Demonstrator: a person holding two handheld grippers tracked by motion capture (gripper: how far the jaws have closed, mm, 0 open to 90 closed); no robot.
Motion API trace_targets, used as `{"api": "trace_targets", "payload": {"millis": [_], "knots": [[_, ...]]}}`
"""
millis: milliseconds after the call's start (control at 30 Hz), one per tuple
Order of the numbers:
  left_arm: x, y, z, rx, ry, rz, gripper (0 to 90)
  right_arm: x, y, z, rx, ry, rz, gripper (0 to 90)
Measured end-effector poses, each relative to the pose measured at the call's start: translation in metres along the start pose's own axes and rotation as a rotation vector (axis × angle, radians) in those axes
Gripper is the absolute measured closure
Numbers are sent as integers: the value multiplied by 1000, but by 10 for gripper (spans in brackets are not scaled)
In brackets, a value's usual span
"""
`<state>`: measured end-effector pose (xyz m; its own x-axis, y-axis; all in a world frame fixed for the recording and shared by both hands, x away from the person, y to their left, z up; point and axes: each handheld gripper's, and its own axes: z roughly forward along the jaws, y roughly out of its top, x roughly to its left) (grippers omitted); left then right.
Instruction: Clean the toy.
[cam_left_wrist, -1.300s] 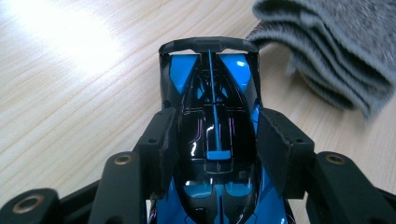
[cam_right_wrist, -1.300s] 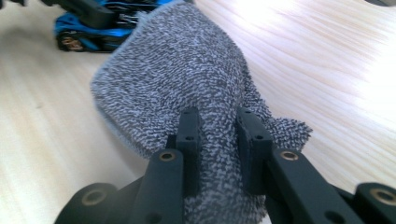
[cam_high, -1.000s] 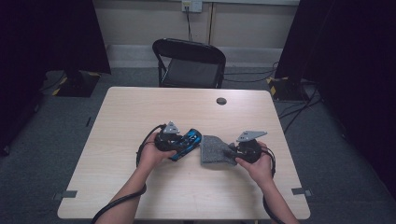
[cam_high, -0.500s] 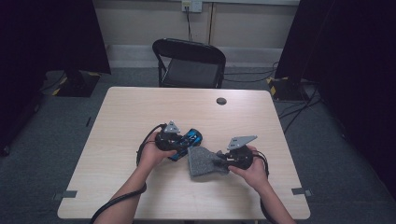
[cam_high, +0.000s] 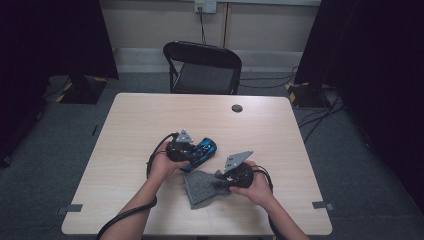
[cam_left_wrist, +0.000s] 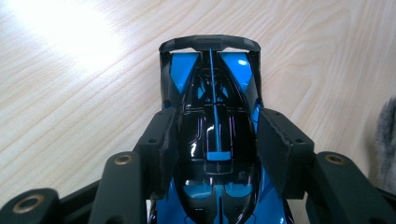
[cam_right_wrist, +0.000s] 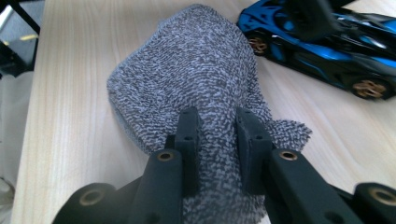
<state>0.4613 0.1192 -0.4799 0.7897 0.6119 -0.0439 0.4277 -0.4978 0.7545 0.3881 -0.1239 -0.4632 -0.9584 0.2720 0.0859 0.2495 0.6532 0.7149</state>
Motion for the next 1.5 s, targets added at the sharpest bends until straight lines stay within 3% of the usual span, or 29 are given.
{"api": "trace_targets", "payload": {"millis": [200, 433, 1367, 1500], "knots": [[-1, -1, 0, -11, 3, -10, 489, 5, 8, 20, 37, -11, -38, 735], [0, -2, 0, -18, 4, -1, 489, 1, 12, 31, 51, -38, -24, 736], [-1, -4, 0, -29, 2, -3, 489, -23, 3, 20, 57, -139, 48, 735], [-1, -4, 0, -29, 3, 0, 489, -26, 3, 16, 67, -179, 54, 735]]}}
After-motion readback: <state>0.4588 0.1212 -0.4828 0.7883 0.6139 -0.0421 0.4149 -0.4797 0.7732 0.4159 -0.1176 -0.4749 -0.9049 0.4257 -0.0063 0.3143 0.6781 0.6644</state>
